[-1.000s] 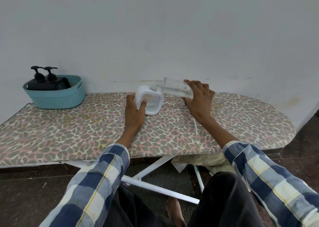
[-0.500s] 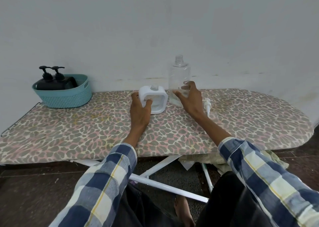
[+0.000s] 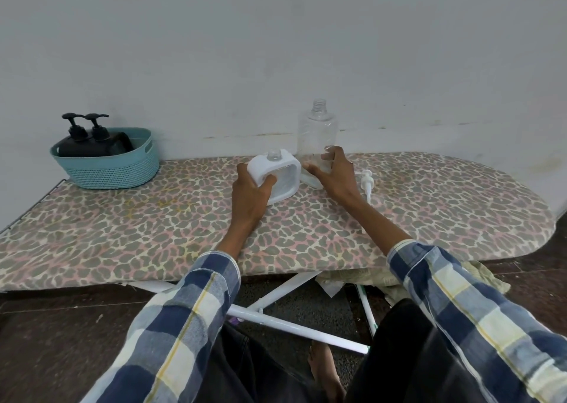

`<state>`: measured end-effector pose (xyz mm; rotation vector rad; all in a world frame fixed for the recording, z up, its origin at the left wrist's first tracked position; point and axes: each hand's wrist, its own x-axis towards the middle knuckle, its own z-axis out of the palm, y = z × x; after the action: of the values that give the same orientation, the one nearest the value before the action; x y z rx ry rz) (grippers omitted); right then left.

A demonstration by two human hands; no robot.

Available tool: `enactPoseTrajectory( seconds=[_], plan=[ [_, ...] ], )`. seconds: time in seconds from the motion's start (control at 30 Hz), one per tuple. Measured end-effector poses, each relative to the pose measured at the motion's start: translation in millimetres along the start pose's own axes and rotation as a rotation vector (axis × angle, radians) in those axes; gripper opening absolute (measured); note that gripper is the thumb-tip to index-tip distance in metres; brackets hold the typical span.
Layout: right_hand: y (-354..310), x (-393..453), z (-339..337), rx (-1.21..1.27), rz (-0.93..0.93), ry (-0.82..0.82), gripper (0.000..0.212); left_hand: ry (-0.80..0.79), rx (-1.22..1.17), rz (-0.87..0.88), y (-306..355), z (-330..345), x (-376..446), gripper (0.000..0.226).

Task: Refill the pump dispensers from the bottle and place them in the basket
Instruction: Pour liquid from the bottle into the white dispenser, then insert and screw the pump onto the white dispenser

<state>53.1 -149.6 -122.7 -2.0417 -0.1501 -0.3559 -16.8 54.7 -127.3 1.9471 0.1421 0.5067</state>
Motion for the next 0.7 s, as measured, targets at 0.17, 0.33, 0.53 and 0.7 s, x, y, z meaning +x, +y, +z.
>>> enactPoseTrajectory(
  seconds=[0.17, 0.33, 0.53, 0.7],
  plan=[
    [3, -11, -24, 0.029, -0.049, 0.092, 0.071, -0.030, -0.037, -0.022, 4, -3, -2, 0.068],
    [21, -13, -61, -0.166, -0.062, 0.335, 0.026, -0.056, -0.042, -0.020, 4, -3, -3, 0.068],
    [51, -11, -85, -0.265, 0.138, 0.223, 0.020, -0.073, -0.021, -0.028, 10, -1, -7, 0.073],
    [63, -8, -82, -0.259, 0.295, 0.129, 0.044, -0.078, -0.052, -0.061, 4, -4, -7, 0.053]
  ],
)
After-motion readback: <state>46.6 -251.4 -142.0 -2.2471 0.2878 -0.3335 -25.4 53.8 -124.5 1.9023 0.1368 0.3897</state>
